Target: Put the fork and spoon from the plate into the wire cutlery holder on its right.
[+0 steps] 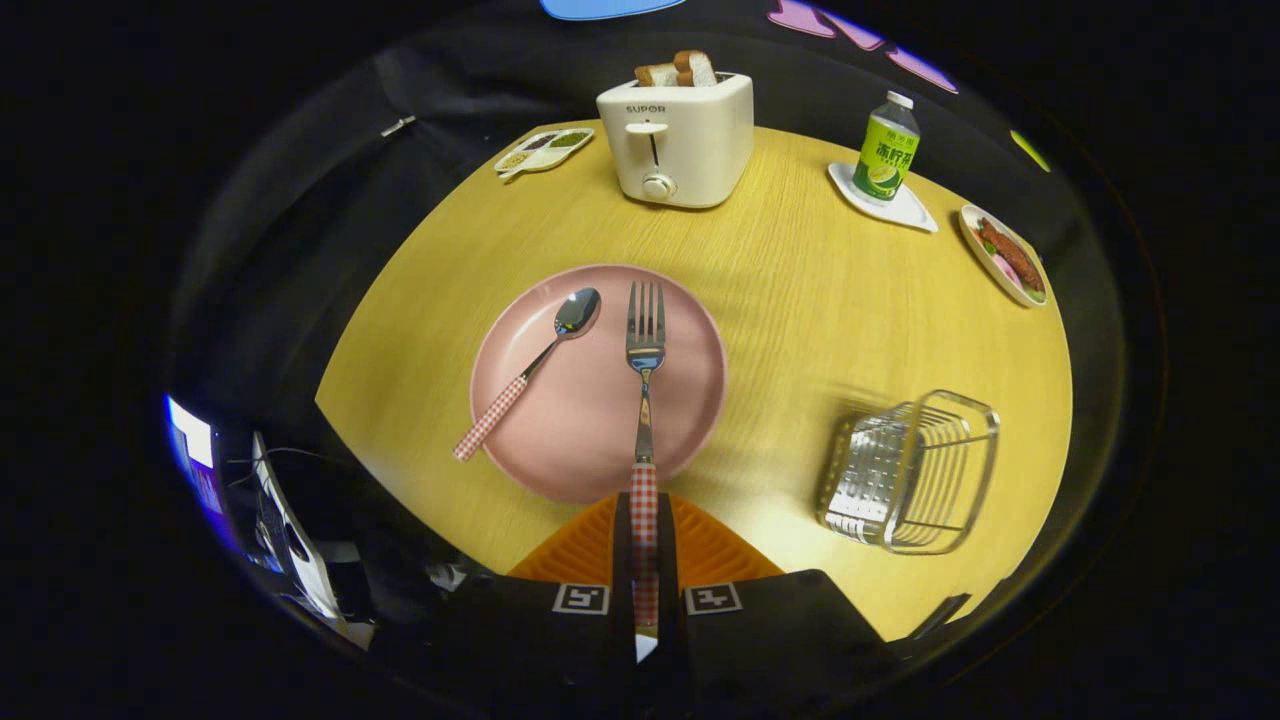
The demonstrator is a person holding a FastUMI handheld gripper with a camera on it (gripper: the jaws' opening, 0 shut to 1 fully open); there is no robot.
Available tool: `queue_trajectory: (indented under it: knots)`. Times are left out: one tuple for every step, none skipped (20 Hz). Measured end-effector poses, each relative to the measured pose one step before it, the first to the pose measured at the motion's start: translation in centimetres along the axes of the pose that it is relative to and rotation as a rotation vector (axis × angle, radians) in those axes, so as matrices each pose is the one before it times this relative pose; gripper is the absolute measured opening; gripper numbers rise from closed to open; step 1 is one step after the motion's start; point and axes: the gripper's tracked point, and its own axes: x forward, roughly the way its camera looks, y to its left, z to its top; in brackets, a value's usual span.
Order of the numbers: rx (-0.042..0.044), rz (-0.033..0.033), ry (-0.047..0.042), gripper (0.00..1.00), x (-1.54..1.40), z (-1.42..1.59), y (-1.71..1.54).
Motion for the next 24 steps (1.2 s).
queue_trajectory:
  knots:
    - [-0.01693,-0.00399,0.00565,0.13,-1.661,-0.538,-1.104]
    - [-0.01222,-0.00934,0.01085,0.13,-1.463,-0.573,-1.355]
    - [-0.00815,-0.01004,0.01202,0.13,-1.272,-0.619,-1.430]
    - [-0.00498,-0.01094,0.01505,0.13,-1.156,-0.553,-1.529]
    - [-0.00240,-0.00501,0.01698,0.13,-0.959,-0.479,-1.402]
    - [-0.00386,-0.00032,0.02068,0.13,-0.805,-0.508,-1.347]
    - [-0.00712,-0.00116,0.02717,0.13,-0.639,-0.447,-1.238]
    - [-0.00769,-0.00480,0.02176,0.13,-0.501,-0.376,-1.315]
    - [-0.00972,-0.00974,0.01963,0.13,-0.299,-0.249,-1.219]
    - [-0.01090,-0.00517,0.02012,0.13,-0.239,-0.194,-0.971]
    - [-0.00834,0.00216,0.02395,0.13,-0.115,-0.182,-0.645]
    - [-0.00767,0.00982,0.02728,0.13,0.166,-0.170,-0.440]
    - [-0.00950,0.01495,0.03968,0.13,0.203,-0.238,-0.219]
    - [-0.01715,0.00651,0.03967,0.13,0.246,-0.173,-0.394]
    - [-0.02419,-0.00142,0.03536,0.13,0.163,-0.071,-0.385]
    - [-0.03160,-0.00677,0.03625,0.13,0.463,-0.090,-0.420]
    - [-0.03081,-0.01001,0.03147,0.13,0.259,-0.049,-0.527]
    - [-0.02582,-0.00796,0.03403,0.13,0.252,-0.216,-0.448]
    - [-0.01831,-0.00314,0.02900,0.13,0.095,-0.160,-0.278]
    - [-0.01307,0.00541,0.02912,0.13,0.303,0.041,-0.166]
    - [-0.00567,0.01085,0.02830,0.13,0.199,0.102,-0.056]
    - [-0.00129,0.00947,0.02675,0.13,0.228,0.172,-0.107]
    - [-0.00458,0.00395,0.03244,0.13,0.296,-0.051,-0.154]
    - [-0.00811,0.00041,0.02637,0.13,0.177,0.094,-0.145]
